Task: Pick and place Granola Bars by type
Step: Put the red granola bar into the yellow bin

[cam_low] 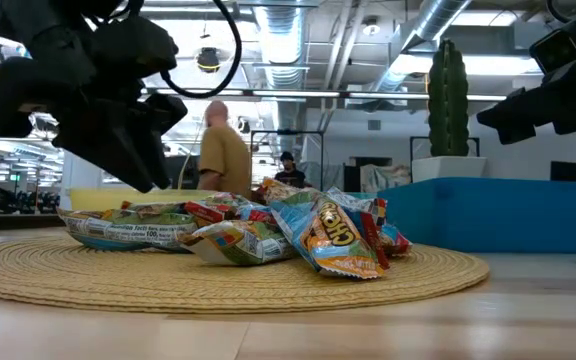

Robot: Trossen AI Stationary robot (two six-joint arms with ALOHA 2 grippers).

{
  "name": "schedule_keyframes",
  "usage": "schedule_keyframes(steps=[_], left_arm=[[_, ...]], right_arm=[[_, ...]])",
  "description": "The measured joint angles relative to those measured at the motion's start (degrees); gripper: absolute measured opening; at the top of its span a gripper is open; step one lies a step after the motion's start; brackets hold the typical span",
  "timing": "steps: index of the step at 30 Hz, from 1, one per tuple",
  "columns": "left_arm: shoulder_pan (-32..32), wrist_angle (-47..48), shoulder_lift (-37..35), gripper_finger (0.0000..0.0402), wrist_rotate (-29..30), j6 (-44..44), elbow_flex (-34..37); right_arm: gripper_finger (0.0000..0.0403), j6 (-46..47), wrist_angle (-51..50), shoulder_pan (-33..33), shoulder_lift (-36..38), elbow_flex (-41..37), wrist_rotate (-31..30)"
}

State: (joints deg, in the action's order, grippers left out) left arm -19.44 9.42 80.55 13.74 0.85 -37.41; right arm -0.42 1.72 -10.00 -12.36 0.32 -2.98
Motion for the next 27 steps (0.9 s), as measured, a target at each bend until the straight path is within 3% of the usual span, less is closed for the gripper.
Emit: schedule_keyframes(steps=[11, 27], left_arm=[[1.9, 1.6, 0.1, 0.0196, 0.2, -3.0, 0.0], [3.4, 0.2, 5.1, 0.0198, -2.1, -3.8, -0.1]], right_arm=[[0.0154, 0.0, 0.0, 0.0, 0.0, 0.0, 0.0], [0.0154, 0.0, 0.0, 0.0, 0.0, 0.0, 0.0]])
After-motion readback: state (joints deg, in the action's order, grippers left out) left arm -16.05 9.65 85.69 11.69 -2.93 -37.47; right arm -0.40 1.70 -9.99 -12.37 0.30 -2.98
